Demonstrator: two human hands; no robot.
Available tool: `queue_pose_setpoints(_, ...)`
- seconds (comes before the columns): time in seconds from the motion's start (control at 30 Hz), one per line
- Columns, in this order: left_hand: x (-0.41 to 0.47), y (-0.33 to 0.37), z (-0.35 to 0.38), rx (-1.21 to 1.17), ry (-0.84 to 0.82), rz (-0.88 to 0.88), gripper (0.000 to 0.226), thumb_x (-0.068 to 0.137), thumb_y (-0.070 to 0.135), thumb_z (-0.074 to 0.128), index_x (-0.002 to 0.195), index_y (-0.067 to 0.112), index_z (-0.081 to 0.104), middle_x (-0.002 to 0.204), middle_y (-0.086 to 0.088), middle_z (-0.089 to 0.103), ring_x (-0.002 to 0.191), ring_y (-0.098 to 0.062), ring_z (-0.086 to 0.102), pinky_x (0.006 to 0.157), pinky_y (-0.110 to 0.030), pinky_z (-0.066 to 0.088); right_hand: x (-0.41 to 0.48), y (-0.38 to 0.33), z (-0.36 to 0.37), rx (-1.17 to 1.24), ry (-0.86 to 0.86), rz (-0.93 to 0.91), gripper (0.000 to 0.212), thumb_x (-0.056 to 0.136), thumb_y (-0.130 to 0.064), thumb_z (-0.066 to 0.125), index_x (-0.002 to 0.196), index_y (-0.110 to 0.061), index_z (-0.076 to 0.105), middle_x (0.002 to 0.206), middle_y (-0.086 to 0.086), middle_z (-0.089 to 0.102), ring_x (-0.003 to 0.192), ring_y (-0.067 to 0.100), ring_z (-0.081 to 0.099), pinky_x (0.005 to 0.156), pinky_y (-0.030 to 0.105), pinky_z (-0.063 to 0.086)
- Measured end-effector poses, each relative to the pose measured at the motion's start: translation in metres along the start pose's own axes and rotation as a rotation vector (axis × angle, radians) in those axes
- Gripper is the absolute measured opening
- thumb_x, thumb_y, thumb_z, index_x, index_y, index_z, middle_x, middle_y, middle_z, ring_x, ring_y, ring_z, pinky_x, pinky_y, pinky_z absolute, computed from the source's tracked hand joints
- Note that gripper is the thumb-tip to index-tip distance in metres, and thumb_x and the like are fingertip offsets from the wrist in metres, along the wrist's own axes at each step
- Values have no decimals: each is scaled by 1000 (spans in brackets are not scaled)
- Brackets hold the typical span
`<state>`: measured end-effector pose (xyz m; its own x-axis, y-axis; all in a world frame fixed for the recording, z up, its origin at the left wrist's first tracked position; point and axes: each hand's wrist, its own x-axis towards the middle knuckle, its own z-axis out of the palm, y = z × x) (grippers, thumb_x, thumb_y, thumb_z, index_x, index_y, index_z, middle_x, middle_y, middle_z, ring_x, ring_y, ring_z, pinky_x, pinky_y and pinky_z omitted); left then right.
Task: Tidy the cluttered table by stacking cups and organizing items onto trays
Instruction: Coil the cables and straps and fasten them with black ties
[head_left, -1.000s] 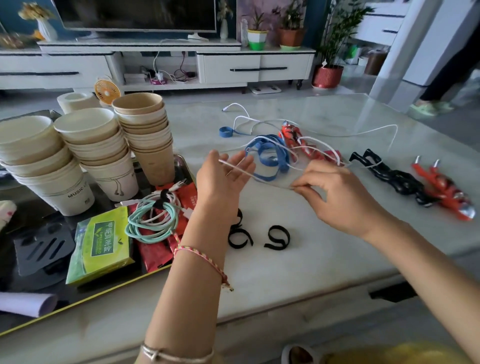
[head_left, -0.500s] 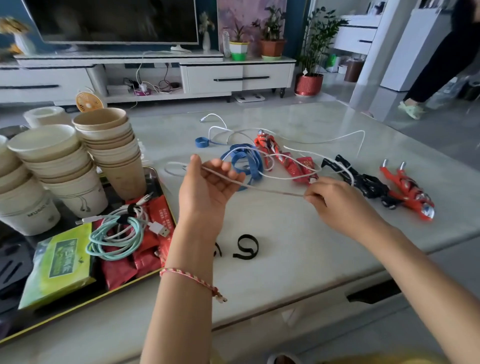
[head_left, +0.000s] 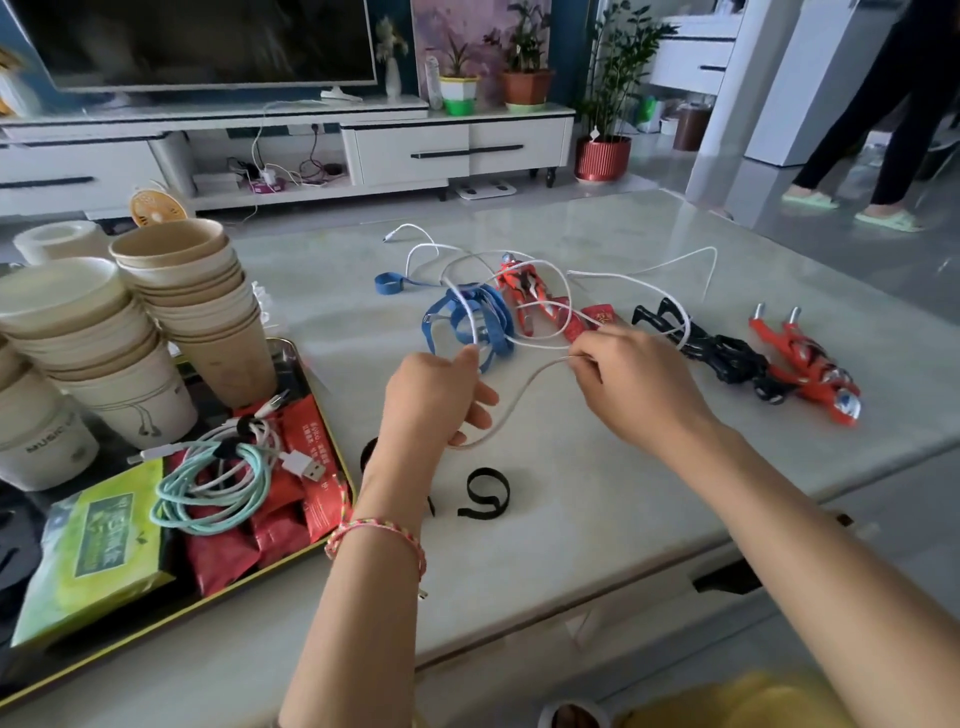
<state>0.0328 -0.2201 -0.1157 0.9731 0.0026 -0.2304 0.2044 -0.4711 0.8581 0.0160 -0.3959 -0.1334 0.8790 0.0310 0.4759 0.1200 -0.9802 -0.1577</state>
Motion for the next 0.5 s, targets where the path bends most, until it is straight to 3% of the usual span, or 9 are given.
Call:
queue_pose_setpoints(0.1, 3, -3, 4, 222, 268, 148, 45, 94, 42, 38, 86, 9, 67, 73, -8, 69, 78, -29, 64, 72, -30, 50, -2, -6, 0, -4, 12, -31, 19, 92, -18, 50, 90, -8, 66, 91, 10, 63, 91, 31, 58, 64, 32, 39)
queue_pose_setpoints(0.23, 3, 2, 10, 298, 394, 319, 21, 90, 13, 37, 105, 12, 52, 94, -13, 66, 88, -37, 58, 72, -35, 43, -5, -6, 0, -44, 17, -86, 15, 87, -8, 55, 88, -5, 70, 87, 14, 63, 91, 33, 57, 68, 35, 41)
queue_pose_setpoints(0.3, 3, 4, 9, 60, 444, 344, 23, 87, 5, 35, 104, 11, 49, 96, -14, 64, 85, -38, 59, 74, -40, 48, -5, -2, -1, -40, 13, -81, 15, 86, -6, 56, 86, -4, 70, 86, 14, 62, 88, 34, 57, 67, 35, 41)
queue_pose_setpoints(0.37, 3, 8, 5, -318, 434, 326, 19, 94, 8, 31, 96, 11, 49, 83, -9, 62, 71, -27, 62, 66, -37, 53, -7, 2, -1, -32, 14, -71, 15, 87, -7, 54, 84, -4, 69, 88, 14, 63, 87, 34, 57, 67, 35, 41)
queue_pose_setpoints(0.43, 1, 12, 0, -583, 390, 242, 25, 99, 17, 30, 82, 14, 48, 63, 1, 52, 42, -7, 49, 44, -19, 43, -7, 7, 1, -16, 3, -62, 18, 90, -10, 51, 83, -5, 67, 92, 13, 64, 91, 33, 56, 71, 36, 41)
queue_pose_setpoints(0.5, -3, 14, -10, -841, 257, 155, 30, 100, 22, 34, 73, 16, 45, 50, 6, 41, 31, -4, 33, 33, -14, 28, -8, 13, 4, -8, -48, -66, 20, 92, -12, 48, 85, -5, 65, 95, 11, 65, 96, 31, 55, 76, 36, 40)
